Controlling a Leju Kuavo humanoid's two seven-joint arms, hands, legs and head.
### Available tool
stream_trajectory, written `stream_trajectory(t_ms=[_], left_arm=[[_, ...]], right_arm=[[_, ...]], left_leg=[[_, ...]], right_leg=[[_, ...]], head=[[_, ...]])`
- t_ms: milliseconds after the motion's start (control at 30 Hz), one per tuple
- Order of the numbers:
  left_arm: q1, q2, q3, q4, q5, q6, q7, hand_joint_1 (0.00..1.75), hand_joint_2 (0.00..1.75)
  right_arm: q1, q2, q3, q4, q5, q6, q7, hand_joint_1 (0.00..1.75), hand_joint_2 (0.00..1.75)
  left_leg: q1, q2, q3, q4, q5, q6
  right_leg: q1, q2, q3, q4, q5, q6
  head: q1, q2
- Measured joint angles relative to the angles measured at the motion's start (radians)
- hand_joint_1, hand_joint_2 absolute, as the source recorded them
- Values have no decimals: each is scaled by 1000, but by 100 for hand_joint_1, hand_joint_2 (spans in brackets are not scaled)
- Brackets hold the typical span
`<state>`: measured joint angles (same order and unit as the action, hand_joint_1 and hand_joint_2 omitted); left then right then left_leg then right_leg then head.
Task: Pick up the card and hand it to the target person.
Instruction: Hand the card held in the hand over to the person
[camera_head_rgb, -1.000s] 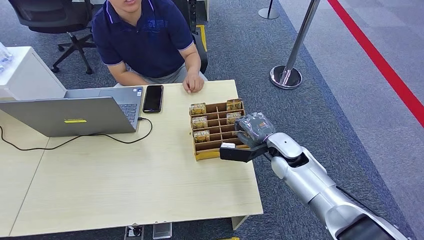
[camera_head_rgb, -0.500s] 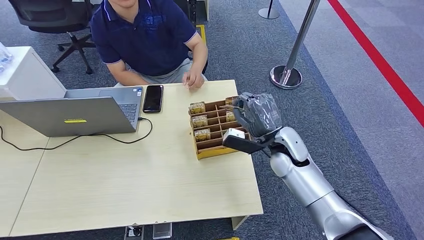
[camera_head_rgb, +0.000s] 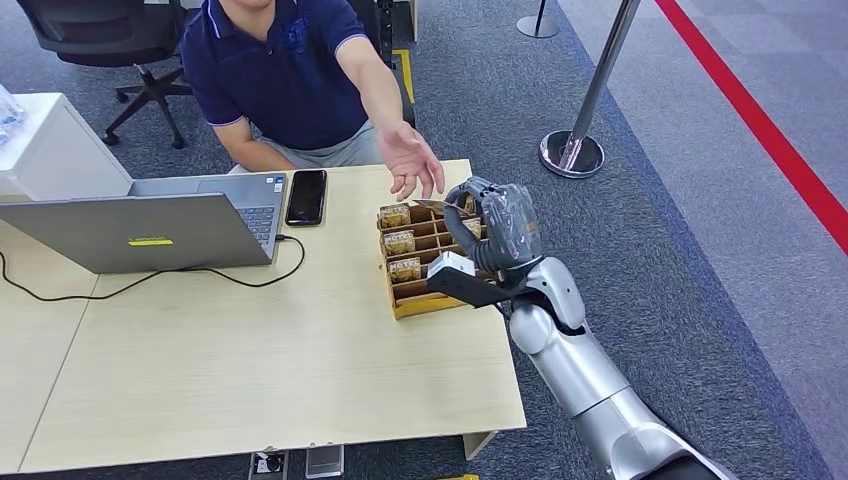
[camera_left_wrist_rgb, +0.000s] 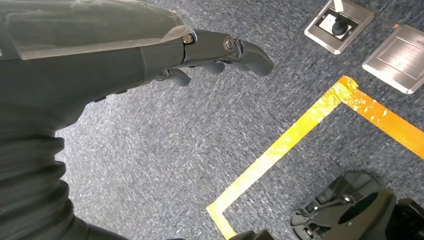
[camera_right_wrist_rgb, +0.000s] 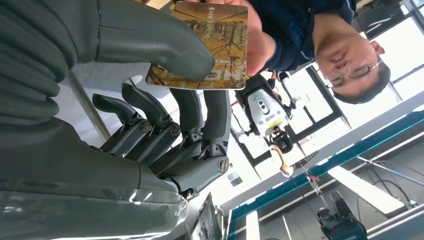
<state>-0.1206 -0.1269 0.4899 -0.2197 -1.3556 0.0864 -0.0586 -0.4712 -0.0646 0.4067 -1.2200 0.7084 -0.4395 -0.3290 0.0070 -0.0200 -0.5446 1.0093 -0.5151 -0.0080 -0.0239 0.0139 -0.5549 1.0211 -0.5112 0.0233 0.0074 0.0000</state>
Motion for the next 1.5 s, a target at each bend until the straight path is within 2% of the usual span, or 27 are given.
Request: stream_trajectory(t_ms=[433,467,533,600,667,1133,1500], left_arm=[[-15,1,-11,0,-14,-38,20,0,175],[-16,1,-13,0,-15,-40,21,0,175],[-18,1,-16,0,-15,-44,21,0,87],[-18,2,-18,0,-15,-41,18,0,0],[-19,2,-19,0,-13,-34,13,0,0],[-17,0,-22,2,-12,-35,10,0,0],[-17,0,-22,2,-13,-34,11,0,0]], right_arm=[[-108,142,15,236,-29,-48,-48,175,175],[-115,149,16,246,-33,-52,-48,169,175],[-124,161,19,261,-38,-58,-49,82,175],[-128,171,20,273,-39,-63,-47,0,87],[-131,176,21,281,-39,-68,-44,0,0],[-137,170,-12,305,-79,-132,-45,0,0],[-113,104,-123,288,-126,-149,-40,0,0]], left_leg=[[0,0,0,0,0,0],[0,0,0,0,0,0],[0,0,0,0,0,0],[0,0,0,0,0,0],[0,0,0,0,0,0],[0,0,0,0,0,0],[0,0,0,0,0,0]], right_leg=[[0,0,0,0,0,0],[0,0,0,1,0,0],[0,0,0,0,0,0],[0,0,0,0,0,0],[0,0,0,0,0,0],[0,0,-1,0,0,0],[0,0,-1,-1,0,0]], head=[[0,0],[0,0],[0,0],[0,0],[0,0],[-1,0],[-1,0]])
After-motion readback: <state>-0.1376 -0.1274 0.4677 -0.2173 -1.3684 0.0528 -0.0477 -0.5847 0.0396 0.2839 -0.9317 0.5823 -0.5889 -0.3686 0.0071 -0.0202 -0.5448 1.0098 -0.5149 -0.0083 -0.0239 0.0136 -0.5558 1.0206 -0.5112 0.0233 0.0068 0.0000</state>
